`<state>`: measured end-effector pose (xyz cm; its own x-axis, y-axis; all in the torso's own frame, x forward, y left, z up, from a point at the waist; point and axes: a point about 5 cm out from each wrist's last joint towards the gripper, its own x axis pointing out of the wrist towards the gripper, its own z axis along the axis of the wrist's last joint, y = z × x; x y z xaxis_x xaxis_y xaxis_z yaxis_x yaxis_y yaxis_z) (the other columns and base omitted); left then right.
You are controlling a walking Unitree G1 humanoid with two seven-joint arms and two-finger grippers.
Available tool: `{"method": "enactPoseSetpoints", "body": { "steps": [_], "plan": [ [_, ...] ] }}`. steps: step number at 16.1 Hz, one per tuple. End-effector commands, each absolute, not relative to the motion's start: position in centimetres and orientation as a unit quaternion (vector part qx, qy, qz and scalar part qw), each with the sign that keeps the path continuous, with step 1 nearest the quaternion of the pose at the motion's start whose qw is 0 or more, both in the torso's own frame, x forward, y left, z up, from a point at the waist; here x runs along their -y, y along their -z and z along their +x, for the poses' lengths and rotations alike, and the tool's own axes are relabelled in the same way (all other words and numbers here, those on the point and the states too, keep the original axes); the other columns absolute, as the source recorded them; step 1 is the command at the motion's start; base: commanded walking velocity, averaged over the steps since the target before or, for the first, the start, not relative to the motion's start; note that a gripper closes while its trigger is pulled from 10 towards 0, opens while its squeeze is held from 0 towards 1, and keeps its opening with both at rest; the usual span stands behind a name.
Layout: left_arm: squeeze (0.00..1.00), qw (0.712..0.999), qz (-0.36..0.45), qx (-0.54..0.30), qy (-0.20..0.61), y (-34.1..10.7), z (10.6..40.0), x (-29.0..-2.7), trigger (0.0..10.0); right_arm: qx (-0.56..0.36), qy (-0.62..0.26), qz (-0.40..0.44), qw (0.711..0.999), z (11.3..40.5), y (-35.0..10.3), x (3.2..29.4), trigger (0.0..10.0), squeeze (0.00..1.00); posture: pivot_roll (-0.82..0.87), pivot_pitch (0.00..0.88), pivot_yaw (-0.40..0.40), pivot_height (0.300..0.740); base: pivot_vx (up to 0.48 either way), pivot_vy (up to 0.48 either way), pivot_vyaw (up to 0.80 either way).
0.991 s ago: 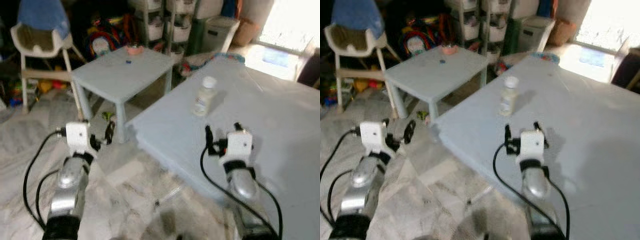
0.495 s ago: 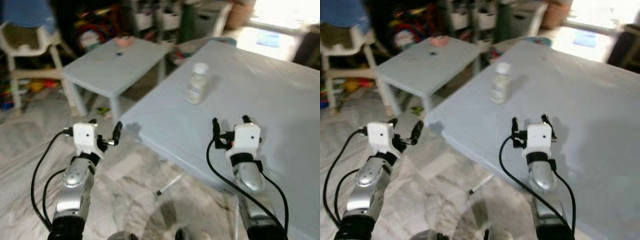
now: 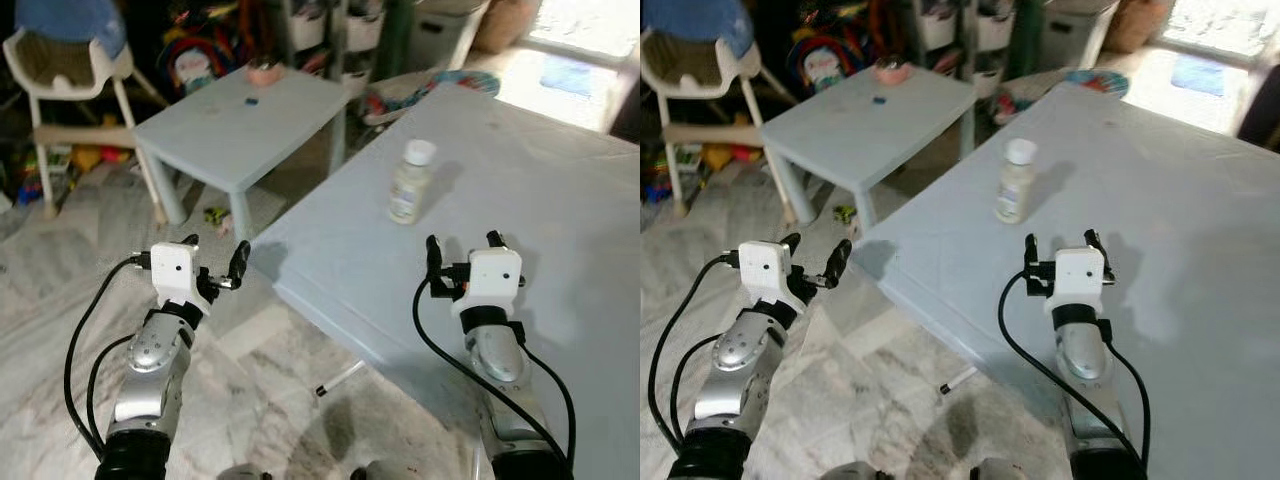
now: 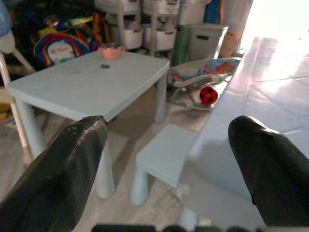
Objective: Restocking fridge
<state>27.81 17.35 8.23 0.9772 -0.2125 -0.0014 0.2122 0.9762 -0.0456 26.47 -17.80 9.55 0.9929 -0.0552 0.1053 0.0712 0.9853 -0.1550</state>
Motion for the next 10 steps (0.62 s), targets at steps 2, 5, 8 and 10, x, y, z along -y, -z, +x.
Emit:
{"method": "enactPoseSetpoints", "body": {
  "steps": [2, 5, 8, 10],
  "plan": [
    [0.00, 0.994, -0.022, -0.002, 0.105, -8.5, 27.7, -17.4, 10.0, 0.051, 0.027, -0.083, 0.995, 26.5, -9.5, 17.7, 10.0, 0.00, -0.04, 0.031, 0.012, 0.740, 0.000, 0.000, 0.00],
    [0.00, 0.994, -0.021, -0.005, 0.104, -8.4, 27.6, -17.5, 10.0, 0.065, 0.013, -0.088, 0.994, 27.2, -10.3, 17.6, 10.0, 0.00, -0.04, 0.042, 0.014, 0.740, 0.000, 0.000, 0.00],
    [0.00, 0.994, -0.019, -0.007, 0.105, -8.4, 27.5, -17.5, 10.0, 0.091, 0.010, -0.098, 0.991, 29.0, -12.1, 18.4, 10.0, 0.00, -0.03, 0.054, 0.015, 0.740, 0.000, 0.000, 0.00],
    [0.00, 0.994, -0.017, -0.008, 0.105, -8.4, 27.2, -17.5, 10.0, 0.101, -0.001, -0.105, 0.989, 30.2, -13.0, 18.8, 10.0, 0.00, -0.02, 0.065, 0.017, 0.740, 0.000, 0.000, 0.00]
  ]
}}
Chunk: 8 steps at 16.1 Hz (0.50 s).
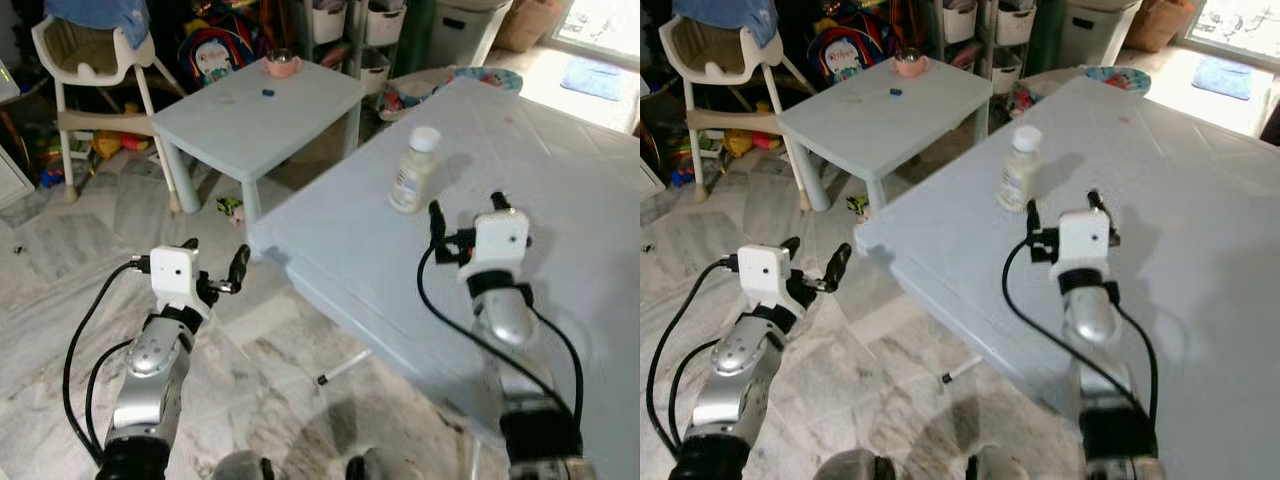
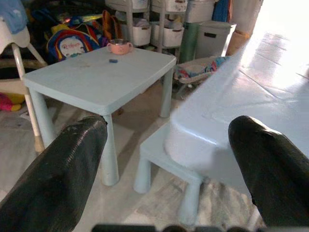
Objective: Restocking fridge
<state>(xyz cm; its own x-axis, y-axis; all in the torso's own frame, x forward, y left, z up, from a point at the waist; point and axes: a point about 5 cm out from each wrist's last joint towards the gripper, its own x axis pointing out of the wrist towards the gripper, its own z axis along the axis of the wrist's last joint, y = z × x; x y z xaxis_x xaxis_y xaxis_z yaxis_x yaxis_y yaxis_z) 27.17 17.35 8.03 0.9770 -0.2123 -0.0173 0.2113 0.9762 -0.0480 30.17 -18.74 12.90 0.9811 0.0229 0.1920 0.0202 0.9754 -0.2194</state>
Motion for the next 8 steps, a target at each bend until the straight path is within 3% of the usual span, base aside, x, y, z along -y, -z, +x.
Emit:
{"method": "enactPoseSetpoints", "body": {
  "steps": [1, 6, 7, 8],
  "plan": [
    [0.00, 0.994, -0.016, -0.009, 0.105, -8.4, 27.2, -17.5, 10.0, 0.103, -0.006, -0.108, 0.989, 30.6, -13.3, 18.8, 10.0, 0.00, -0.01, 0.070, 0.018, 0.740, 0.000, 0.000, 0.00],
    [0.00, 0.994, -0.003, -0.015, 0.109, -8.6, 26.5, -18.1, 10.0, 0.135, -0.060, -0.113, 0.983, 33.1, -16.0, 18.7, 10.0, 0.00, 0.02, 0.105, 0.028, 0.740, 0.000, 0.000, 0.00],
    [0.00, 0.994, 0.001, -0.016, 0.107, -8.6, 26.3, -18.4, 10.0, 0.149, -0.066, -0.117, 0.980, 33.8, -17.0, 18.3, 10.0, 0.96, 0.03, 0.114, 0.030, 0.740, 0.000, 0.000, 0.00],
    [0.00, 0.994, 0.003, -0.017, 0.105, -8.6, 26.2, -18.5, 10.0, 0.158, -0.067, -0.118, 0.978, 34.2, -17.7, 18.2, 10.0, 0.74, 0.04, 0.119, 0.031, 0.740, 0.000, 0.000, 0.00]
  ]
}}
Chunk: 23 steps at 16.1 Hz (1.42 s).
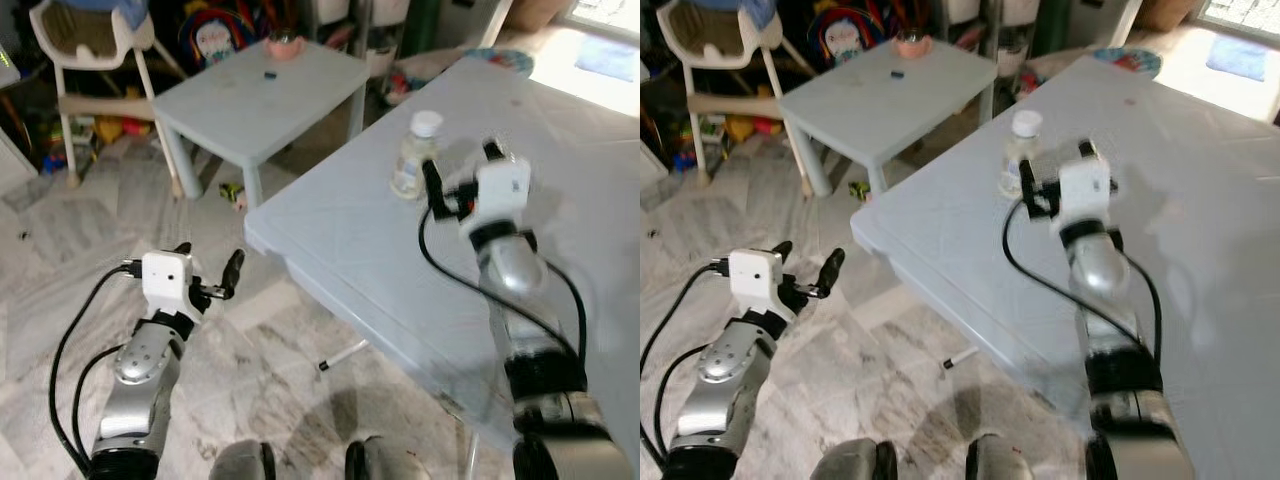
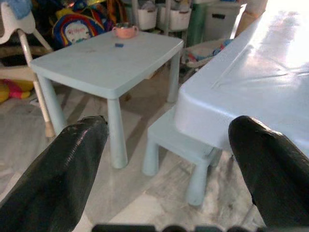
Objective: Restocking fridge
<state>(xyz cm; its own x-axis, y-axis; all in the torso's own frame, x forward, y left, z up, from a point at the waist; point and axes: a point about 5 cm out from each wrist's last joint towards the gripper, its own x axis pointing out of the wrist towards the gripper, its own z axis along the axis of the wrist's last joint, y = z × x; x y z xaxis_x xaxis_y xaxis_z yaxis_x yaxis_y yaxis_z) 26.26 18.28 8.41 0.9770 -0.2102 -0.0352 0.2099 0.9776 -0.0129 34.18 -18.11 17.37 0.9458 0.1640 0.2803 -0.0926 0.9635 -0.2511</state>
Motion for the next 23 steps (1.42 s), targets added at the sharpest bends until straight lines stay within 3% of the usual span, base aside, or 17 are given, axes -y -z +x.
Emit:
{"method": "enactPoseSetpoints", "body": {
  "steps": [1, 19, 21, 22, 23],
  "plan": [
    [0.00, 0.994, 0.004, -0.017, 0.105, -8.7, 26.1, -18.5, 10.0, 0.162, -0.069, -0.115, 0.978, 34.5, -18.0, 18.1, 10.0, 0.01, 0.05, 0.121, 0.032, 0.740, 0.000, 0.000, 0.00],
    [0.00, 0.994, 0.030, -0.046, 0.098, -8.8, 24.4, -19.8, 10.0, 0.132, -0.105, -0.070, 0.983, 39.4, -20.8, 17.0, 10.0, 0.00, 0.13, 0.167, 0.046, 0.740, 0.000, 0.000, 0.00],
    [0.00, 0.994, 0.032, -0.050, 0.096, -8.8, 24.1, -20.0, 10.0, 0.125, -0.109, -0.061, 0.984, 39.7, -20.9, 16.9, 1.1, 0.00, 0.14, 0.175, 0.048, 0.740, 0.000, 0.000, 0.00],
    [0.00, 0.993, 0.034, -0.052, 0.096, -8.8, 23.9, -20.1, 10.0, 0.125, -0.111, -0.062, 0.984, 39.8, -21.1, 16.8, 0.0, 0.00, 0.14, 0.176, 0.049, 0.740, 0.000, 0.000, 0.00],
    [0.00, 0.993, 0.034, -0.053, 0.096, -8.8, 23.9, -20.1, 10.0, 0.127, -0.112, -0.063, 0.984, 39.8, -21.2, 16.8, 0.0, 0.00, 0.14, 0.177, 0.050, 0.740, 0.000, 0.000, 0.00]
  ]
}}
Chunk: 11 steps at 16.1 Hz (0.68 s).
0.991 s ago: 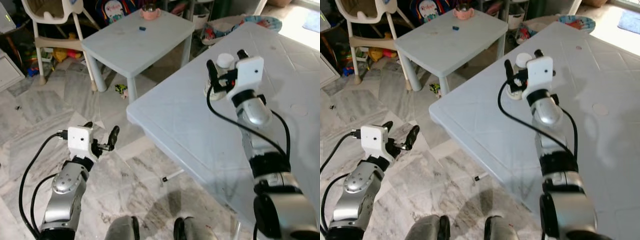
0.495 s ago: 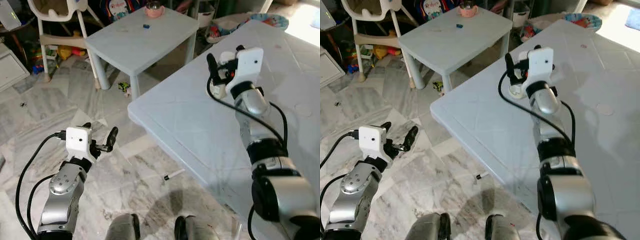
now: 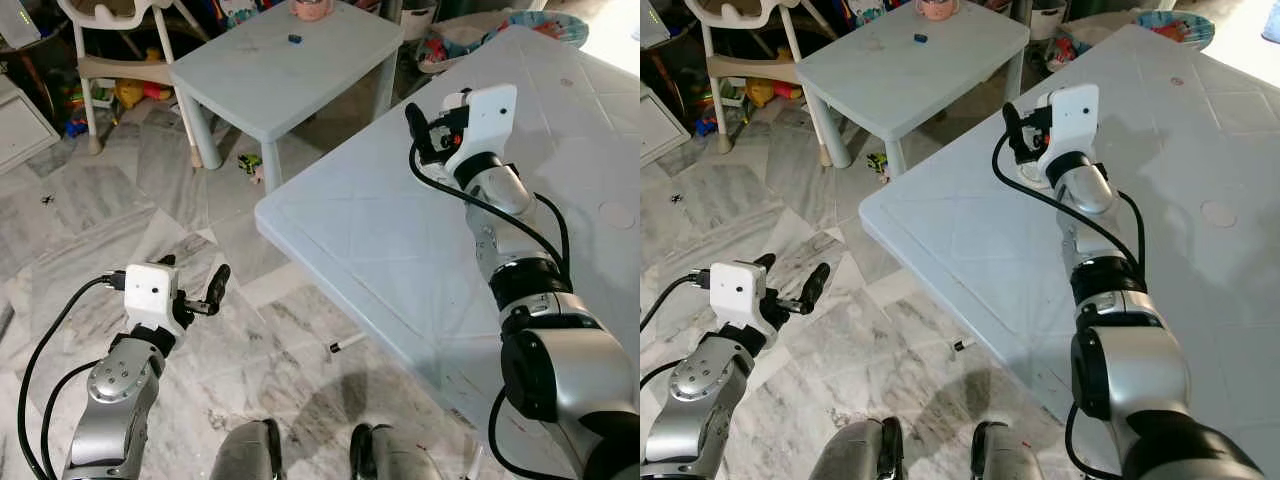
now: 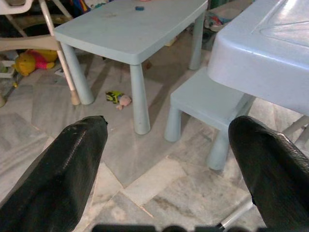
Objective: Restocking fridge
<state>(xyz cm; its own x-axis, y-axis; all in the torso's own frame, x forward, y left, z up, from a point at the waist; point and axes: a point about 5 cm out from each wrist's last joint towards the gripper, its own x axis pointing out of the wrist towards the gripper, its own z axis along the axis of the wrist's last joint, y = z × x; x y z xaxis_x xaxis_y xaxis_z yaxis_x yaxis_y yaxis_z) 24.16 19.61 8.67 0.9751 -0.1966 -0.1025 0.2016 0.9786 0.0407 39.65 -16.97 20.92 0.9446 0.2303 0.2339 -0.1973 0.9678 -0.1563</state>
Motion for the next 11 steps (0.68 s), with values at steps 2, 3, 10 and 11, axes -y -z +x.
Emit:
{"method": "enactPoseSetpoints", "body": {
  "steps": [2, 3, 10, 11],
  "plan": [
    [0.00, 0.993, 0.035, -0.054, 0.096, -8.8, 24.0, -20.0, 10.0, 0.131, -0.114, -0.067, 0.983, 39.9, -21.4, 17.0, 0.0, 0.00, 0.14, 0.178, 0.052, 0.740, 0.000, 0.000, 0.00],
    [0.00, 0.993, 0.035, -0.054, 0.097, -8.8, 24.1, -20.0, 10.0, 0.127, -0.111, -0.076, 0.983, 39.9, -21.4, 17.3, 0.0, 0.00, 0.13, 0.176, 0.053, 0.740, 0.000, 0.000, 0.00],
    [0.00, 0.993, 0.027, -0.048, 0.105, -8.7, 25.1, -19.1, 10.0, 0.122, -0.106, -0.108, 0.981, 39.4, -20.7, 18.3, 0.0, 0.00, 0.10, 0.142, 0.042, 0.740, 0.000, 0.000, 0.00],
    [0.00, 0.993, 0.026, -0.046, 0.106, -8.7, 25.4, -19.0, 10.0, 0.121, -0.107, -0.114, 0.980, 39.3, -20.5, 18.3, 0.0, 0.00, 0.09, 0.138, 0.043, 0.740, 0.000, 0.000, 0.00]
  ]
}}
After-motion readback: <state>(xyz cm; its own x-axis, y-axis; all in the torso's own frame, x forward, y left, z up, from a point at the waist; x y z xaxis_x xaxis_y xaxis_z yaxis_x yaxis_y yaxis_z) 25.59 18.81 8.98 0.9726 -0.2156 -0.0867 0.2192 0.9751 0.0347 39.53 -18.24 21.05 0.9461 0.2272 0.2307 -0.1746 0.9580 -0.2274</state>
